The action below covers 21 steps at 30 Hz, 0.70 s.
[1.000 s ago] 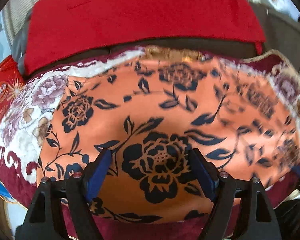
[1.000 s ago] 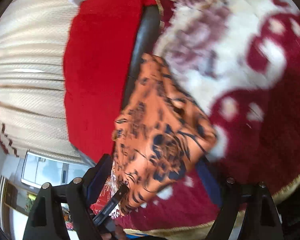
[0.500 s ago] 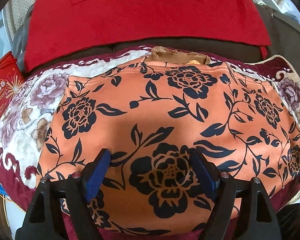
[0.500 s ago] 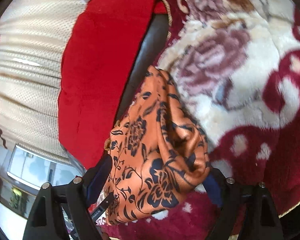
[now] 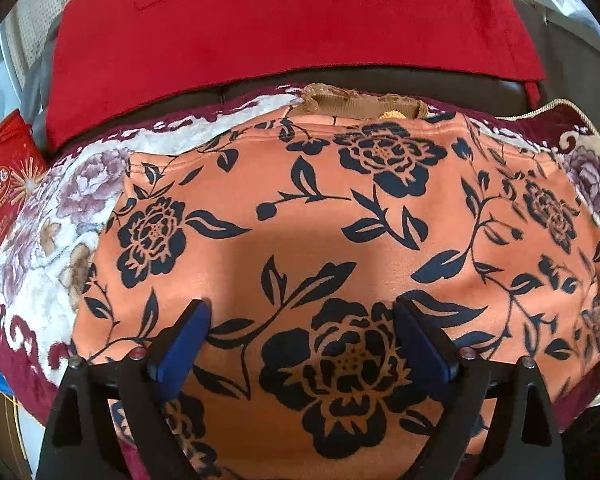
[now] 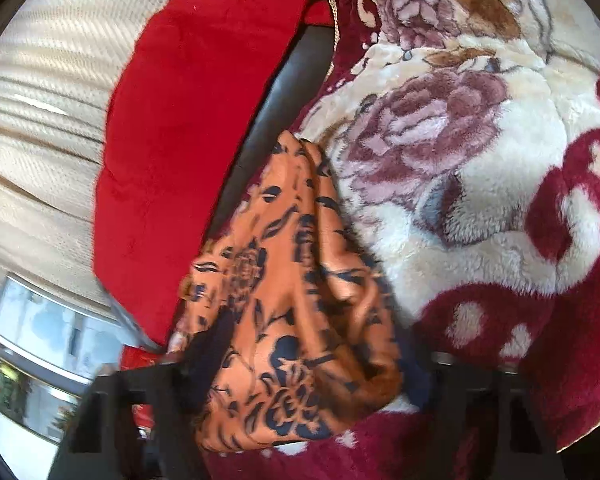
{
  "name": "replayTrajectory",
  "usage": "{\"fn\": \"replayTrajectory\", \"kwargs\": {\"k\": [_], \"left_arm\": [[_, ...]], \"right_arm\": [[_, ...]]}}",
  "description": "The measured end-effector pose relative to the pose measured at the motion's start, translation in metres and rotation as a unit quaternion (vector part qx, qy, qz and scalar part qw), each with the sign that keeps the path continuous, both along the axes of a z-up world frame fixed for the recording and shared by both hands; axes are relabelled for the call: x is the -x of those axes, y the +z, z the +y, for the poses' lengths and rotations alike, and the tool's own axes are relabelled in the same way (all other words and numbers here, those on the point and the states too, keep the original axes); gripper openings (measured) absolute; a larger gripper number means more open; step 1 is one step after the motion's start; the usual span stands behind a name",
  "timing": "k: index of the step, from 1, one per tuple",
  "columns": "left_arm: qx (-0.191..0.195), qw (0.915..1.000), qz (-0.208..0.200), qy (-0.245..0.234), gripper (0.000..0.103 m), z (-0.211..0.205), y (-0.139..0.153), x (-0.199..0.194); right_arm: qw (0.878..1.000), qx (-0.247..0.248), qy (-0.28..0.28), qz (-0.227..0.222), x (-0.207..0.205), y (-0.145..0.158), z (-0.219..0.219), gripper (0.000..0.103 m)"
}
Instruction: Fold small clothes
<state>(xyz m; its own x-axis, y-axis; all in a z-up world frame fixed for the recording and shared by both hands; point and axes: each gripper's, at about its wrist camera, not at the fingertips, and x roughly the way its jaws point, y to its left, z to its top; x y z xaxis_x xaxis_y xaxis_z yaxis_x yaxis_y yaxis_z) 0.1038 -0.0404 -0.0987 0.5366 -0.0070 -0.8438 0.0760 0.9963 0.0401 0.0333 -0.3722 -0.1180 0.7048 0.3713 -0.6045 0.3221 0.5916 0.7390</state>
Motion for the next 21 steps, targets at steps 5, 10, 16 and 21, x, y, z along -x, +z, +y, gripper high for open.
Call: {"fn": "replayTrajectory", "kwargs": {"k": [5, 10, 16, 21], "left_arm": [[-0.007, 0.9997, -0.017, -0.017, 0.093, -0.004, 0.002, -0.002], [0.011, 0.9996, -0.01, -0.023, 0.099, 0.003, -0.013, -0.012], [0.1, 0.9947, -0.003, -0.021, 0.097, 0.044, 0.009, -0.025], [0.255, 0.966, -0.029, 0.028, 0.098, 0.118, 0.042, -0.044]], "right_arm": [[1.0, 0.016, 0.008, 0.015, -0.007, -0.003, 0.004, 0.064], [0.994, 0.094, 0.05, 0.039, -0.03, 0.004, 0.022, 0.014], [0.955, 0.271, 0.114, -0.037, -0.049, 0.104, 0.109, 0.013], [0.902, 0.358, 0.225, -0.082, -0.064, 0.117, 0.227, 0.013]]}}
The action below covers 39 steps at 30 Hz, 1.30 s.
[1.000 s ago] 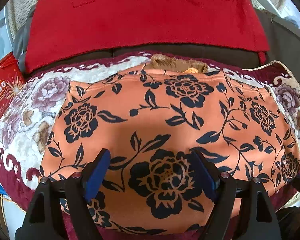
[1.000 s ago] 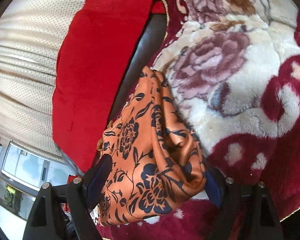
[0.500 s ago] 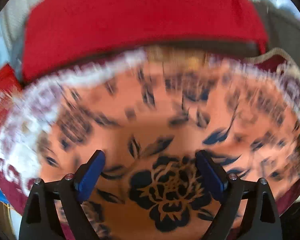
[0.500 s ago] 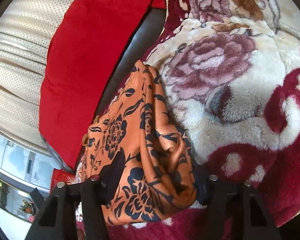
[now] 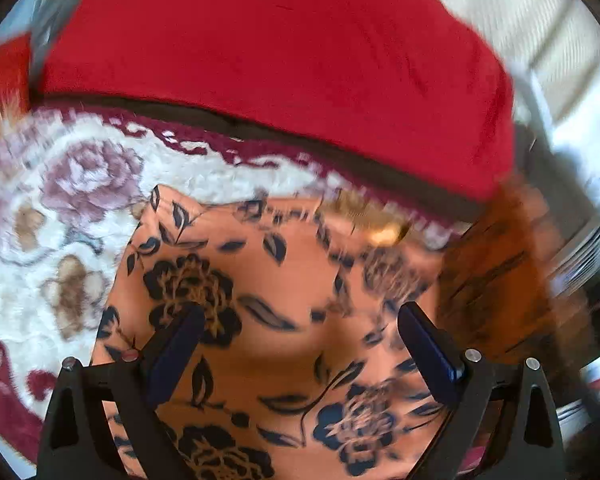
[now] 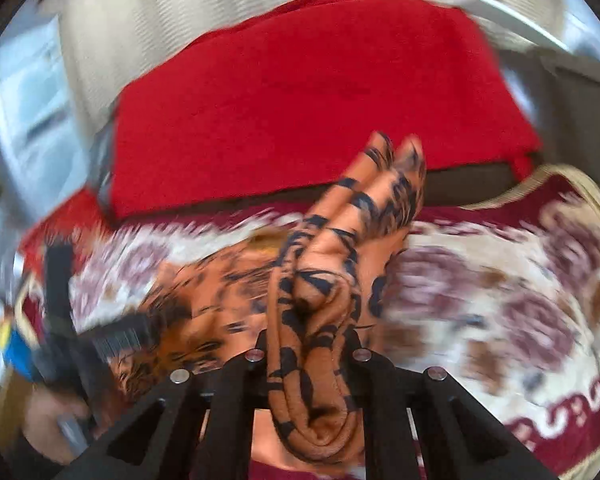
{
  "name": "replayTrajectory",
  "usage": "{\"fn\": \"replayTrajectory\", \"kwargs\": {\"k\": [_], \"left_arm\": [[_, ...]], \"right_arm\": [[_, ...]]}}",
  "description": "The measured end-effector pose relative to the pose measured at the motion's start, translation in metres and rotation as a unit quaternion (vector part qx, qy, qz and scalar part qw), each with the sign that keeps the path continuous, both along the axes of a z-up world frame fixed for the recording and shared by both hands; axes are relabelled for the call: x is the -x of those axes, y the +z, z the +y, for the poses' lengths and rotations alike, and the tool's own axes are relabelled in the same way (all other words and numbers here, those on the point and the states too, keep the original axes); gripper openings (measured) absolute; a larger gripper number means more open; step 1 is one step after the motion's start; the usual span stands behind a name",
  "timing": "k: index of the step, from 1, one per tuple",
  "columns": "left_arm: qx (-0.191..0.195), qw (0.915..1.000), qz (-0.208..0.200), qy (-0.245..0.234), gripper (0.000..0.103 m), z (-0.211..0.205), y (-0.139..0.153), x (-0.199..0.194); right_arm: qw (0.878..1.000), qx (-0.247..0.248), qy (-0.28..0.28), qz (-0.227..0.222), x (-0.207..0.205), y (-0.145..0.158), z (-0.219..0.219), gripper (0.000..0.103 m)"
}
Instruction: Fold small clothes
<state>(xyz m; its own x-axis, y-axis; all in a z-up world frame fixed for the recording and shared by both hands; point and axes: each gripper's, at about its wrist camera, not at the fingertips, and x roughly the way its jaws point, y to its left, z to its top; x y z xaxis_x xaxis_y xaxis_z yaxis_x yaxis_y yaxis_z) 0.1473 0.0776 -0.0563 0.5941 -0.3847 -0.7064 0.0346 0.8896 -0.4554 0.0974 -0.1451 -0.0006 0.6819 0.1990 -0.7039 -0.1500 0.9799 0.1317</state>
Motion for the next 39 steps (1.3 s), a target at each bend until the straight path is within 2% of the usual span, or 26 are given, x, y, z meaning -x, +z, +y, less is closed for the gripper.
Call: {"fn": "replayTrajectory", "kwargs": {"k": [2, 5, 7, 11, 15, 16, 17, 18, 19, 20, 23, 25, 28, 30, 32, 34, 36, 37, 38, 39], "left_arm": [[0.064, 0.9977, 0.019, -0.009, 0.097, 0.019, -0.003, -0.015], [0.114, 0.9923, 0.037, -0.03, 0.097, 0.015, -0.009, -0.037], [0.131, 0.9893, 0.048, -0.044, 0.097, 0.0, -0.012, -0.048], [0.14, 0.9853, 0.062, -0.076, 0.097, -0.039, -0.008, -0.07], [0.105, 0.9851, 0.07, -0.116, 0.095, -0.082, -0.004, -0.082], [0.105, 0.9839, 0.074, -0.124, 0.091, -0.09, -0.005, -0.085], [0.106, 0.9824, 0.076, -0.134, 0.07, -0.095, -0.006, -0.087], [0.101, 0.9806, 0.081, -0.147, 0.025, -0.103, -0.007, -0.09], [0.094, 0.9782, 0.088, -0.163, 0.015, -0.109, -0.007, -0.093], [0.092, 0.978, 0.082, -0.169, 0.016, -0.11, -0.005, -0.094], [0.093, 0.9751, 0.016, -0.201, 0.015, -0.103, 0.032, -0.085], [0.084, 0.972, -0.04, -0.216, 0.014, -0.087, 0.065, -0.076], [0.072, 0.9707, -0.085, -0.213, 0.014, -0.045, 0.087, -0.068], [0.057, 0.9748, -0.086, -0.198, 0.015, -0.013, 0.078, -0.071], [0.054, 0.9818, -0.049, -0.176, 0.015, 0.022, 0.044, -0.083], [0.04, 0.9888, 0.006, -0.144, 0.015, 0.047, -0.002, -0.096], [0.029, 0.9907, 0.072, -0.112, 0.015, 0.064, -0.058, -0.105], [0.032, 0.9899, 0.089, -0.106, 0.015, 0.07, -0.074, -0.103], [0.048, 0.9894, 0.087, -0.105, 0.015, 0.074, -0.08, -0.1], [0.062, 0.9896, 0.075, -0.106, 0.015, 0.078, -0.076, -0.096]], "right_arm": [[0.999, 0.004, 0.023, 0.024, -0.006, -0.026, 0.023, 0.013], [0.997, -0.001, 0.039, 0.07, -0.013, -0.078, 0.041, 0.013], [0.997, -0.013, 0.037, 0.063, -0.012, -0.079, 0.038, 0.013], [0.997, -0.021, 0.044, 0.061, -0.012, -0.071, 0.029, 0.013], [0.997, -0.03, 0.046, 0.046, -0.005, -0.062, 0.027, 0.012], [0.998, -0.028, 0.047, 0.041, -0.001, -0.059, 0.025, 0.012], [0.998, -0.024, 0.05, 0.034, 0.003, -0.054, 0.024, 0.012], [0.998, -0.014, 0.054, 0.027, 0.006, -0.048, 0.025, 0.012], [0.998, -0.009, 0.057, 0.022, 0.008, -0.044, 0.027, 0.012], [0.998, -0.004, 0.059, 0.017, 0.01, -0.04, 0.028, 0.012], [0.998, 0.004, 0.066, 0.001, 0.012, -0.019, 0.031, 0.012], [0.997, -0.009, 0.077, -0.018, 0.012, 0.004, 0.04, 0.012], [0.993, -0.019, 0.108, -0.042, 0.015, 0.034, 0.073, 0.012], [0.991, -0.038, 0.127, -0.035, 0.009, 0.036, 0.094, 0.012], [0.988, -0.058, 0.141, -0.007, -0.005, 0.021, 0.119, 0.012], [0.986, -0.071, 0.15, 0.031, -0.019, -0.011, 0.142, 0.013], [0.98, -0.083, 0.154, 0.094, -0.036, -0.061, 0.161, 0.013], [0.977, -0.088, 0.154, 0.118, -0.042, -0.077, 0.166, 0.013], [0.974, -0.091, 0.152, 0.14, -0.044, -0.094, 0.169, 0.013], [0.974, -0.092, 0.15, 0.145, -0.043, -0.098, 0.17, 0.013]]}}
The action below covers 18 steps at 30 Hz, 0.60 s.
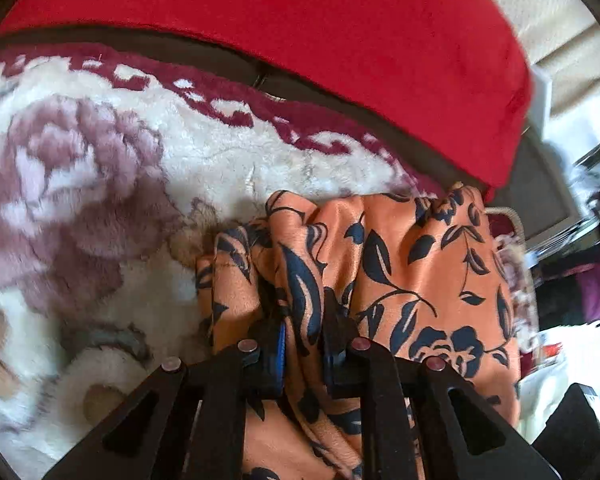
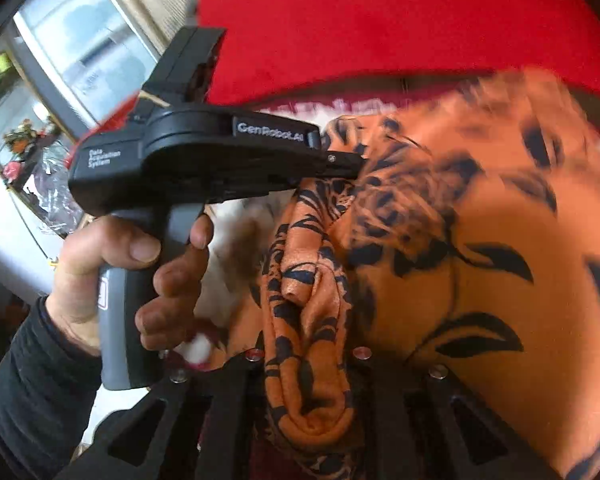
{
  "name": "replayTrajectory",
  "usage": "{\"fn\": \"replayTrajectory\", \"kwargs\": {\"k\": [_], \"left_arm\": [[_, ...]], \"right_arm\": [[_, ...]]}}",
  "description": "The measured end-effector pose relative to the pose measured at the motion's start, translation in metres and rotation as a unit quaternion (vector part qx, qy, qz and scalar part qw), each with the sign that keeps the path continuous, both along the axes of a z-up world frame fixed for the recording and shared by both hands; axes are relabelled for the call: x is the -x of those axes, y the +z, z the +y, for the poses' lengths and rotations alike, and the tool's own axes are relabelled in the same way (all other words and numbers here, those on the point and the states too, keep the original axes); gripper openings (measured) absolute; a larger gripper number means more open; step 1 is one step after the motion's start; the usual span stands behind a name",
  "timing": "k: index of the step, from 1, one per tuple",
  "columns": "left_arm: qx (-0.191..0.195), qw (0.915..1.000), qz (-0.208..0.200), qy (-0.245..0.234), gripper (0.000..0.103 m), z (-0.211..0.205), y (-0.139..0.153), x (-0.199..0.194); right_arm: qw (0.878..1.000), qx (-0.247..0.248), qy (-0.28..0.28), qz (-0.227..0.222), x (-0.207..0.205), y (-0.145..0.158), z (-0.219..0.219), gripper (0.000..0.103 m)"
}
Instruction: Fold small clothes
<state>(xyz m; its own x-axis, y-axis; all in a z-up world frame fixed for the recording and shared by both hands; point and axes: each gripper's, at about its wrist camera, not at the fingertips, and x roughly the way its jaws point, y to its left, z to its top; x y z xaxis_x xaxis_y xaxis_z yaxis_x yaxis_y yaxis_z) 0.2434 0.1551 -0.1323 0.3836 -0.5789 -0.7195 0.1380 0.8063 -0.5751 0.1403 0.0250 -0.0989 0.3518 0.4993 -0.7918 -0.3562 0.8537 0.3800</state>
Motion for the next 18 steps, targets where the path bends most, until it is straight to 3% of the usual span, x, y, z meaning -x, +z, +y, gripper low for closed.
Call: {"fn": "replayTrajectory", "kwargs": {"k": [5, 7, 8, 9, 10, 11, 12, 13, 16, 18], "left_arm": [[0.006, 0.9961, -0.087, -0.018, 0.015, 0.003, 0.058, 0.02], [-0.003, 0.9961, -0.086, -0.019, 0.015, 0.013, 0.053, 0.022], [-0.01, 0.9978, -0.065, -0.012, 0.016, 0.019, 0.039, 0.019], [-0.015, 0.999, -0.042, -0.005, 0.022, 0.022, 0.026, 0.015], [-0.025, 0.9997, -0.001, 0.005, 0.026, 0.026, 0.003, 0.008], [-0.033, 0.9988, 0.029, 0.019, 0.05, 0.03, -0.015, 0.006], [-0.018, 0.9988, 0.028, 0.035, 0.051, 0.038, -0.019, 0.01], [-0.001, 0.9987, 0.022, 0.047, 0.051, 0.044, -0.014, 0.019], [-0.026, 0.9975, -0.006, 0.065, 0.052, 0.049, 0.017, 0.042], [-0.017, 0.997, -0.045, 0.062, 0.052, 0.055, 0.043, 0.065]], "right_arm": [[0.999, -0.011, 0.003, -0.044, 0.013, 0.045, 0.0, 0.013], [0.998, -0.015, 0.002, -0.054, 0.021, 0.057, 0.005, 0.017], [0.999, -0.015, 0.003, -0.052, 0.025, 0.055, 0.009, 0.018], [0.999, -0.014, 0.005, -0.046, 0.024, 0.047, 0.013, 0.027], [0.999, -0.015, 0.013, -0.033, 0.024, 0.035, 0.021, 0.049], [0.999, -0.017, 0.025, -0.016, 0.023, 0.022, 0.023, 0.063], [0.999, -0.023, 0.04, 0.008, 0.024, 0.008, 0.028, 0.066], [0.999, -0.022, 0.045, 0.005, 0.03, 0.005, 0.028, 0.066], [0.997, -0.05, 0.056, -0.021, 0.048, 0.025, 0.009, 0.07], [0.996, -0.075, 0.042, -0.035, 0.055, 0.044, -0.014, 0.07]]}}
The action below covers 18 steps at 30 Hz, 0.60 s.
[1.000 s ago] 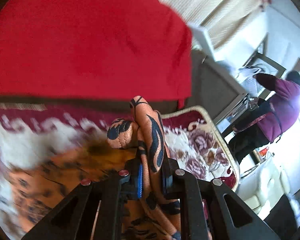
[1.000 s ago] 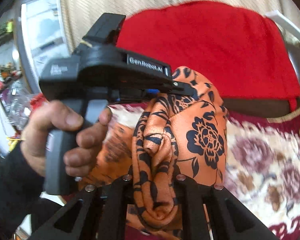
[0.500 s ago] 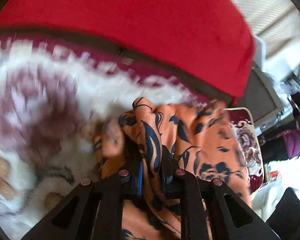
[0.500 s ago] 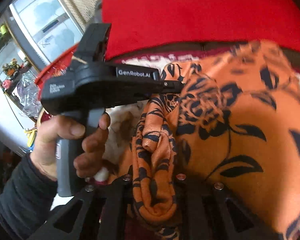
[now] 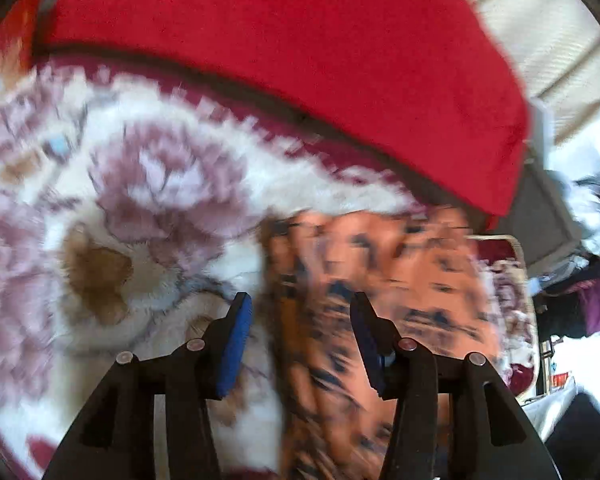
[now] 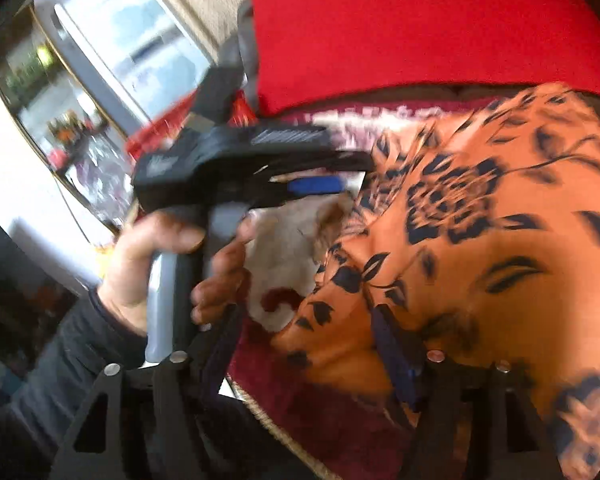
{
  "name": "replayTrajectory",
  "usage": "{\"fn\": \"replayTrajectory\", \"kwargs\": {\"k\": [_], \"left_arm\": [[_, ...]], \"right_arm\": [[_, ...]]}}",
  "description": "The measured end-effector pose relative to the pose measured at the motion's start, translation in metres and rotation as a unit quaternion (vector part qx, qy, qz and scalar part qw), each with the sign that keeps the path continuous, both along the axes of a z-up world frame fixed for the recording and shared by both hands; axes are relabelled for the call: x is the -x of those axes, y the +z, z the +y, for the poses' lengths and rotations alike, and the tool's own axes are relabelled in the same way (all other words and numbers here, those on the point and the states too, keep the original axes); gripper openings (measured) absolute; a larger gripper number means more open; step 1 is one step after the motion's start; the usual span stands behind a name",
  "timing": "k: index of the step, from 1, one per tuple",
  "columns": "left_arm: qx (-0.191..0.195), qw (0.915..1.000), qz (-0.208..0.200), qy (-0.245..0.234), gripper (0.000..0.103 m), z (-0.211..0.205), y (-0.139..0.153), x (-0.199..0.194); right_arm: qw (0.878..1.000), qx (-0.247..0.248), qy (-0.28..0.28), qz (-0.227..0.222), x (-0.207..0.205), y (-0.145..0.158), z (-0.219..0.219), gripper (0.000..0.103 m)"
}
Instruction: Fold small clothes
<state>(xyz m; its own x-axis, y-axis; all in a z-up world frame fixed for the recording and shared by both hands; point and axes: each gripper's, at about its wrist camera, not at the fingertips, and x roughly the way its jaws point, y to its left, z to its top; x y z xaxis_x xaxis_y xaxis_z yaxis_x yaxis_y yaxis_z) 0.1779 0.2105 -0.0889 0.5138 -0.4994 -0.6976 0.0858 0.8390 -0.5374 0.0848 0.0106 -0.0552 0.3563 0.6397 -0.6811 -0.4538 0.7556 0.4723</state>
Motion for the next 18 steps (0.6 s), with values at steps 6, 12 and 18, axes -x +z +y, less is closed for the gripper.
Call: {"fn": "replayTrajectory", "kwargs": {"k": [6, 12, 18], "left_arm": [[-0.038, 0.9989, 0.015, -0.025, 0.046, -0.041, -0.012, 0.071], [-0.103, 0.9933, 0.032, 0.041, 0.045, -0.042, -0.02, 0.096], [-0.097, 0.9929, -0.069, 0.005, 0.045, -0.078, 0.042, 0.112]], "right_arm": [[0.993, -0.064, -0.103, -0.006, 0.005, 0.016, -0.092, 0.089], [0.976, -0.167, -0.107, 0.089, -0.013, -0.005, -0.145, 0.088], [0.975, -0.164, -0.138, 0.06, -0.019, 0.013, -0.19, 0.088]]}}
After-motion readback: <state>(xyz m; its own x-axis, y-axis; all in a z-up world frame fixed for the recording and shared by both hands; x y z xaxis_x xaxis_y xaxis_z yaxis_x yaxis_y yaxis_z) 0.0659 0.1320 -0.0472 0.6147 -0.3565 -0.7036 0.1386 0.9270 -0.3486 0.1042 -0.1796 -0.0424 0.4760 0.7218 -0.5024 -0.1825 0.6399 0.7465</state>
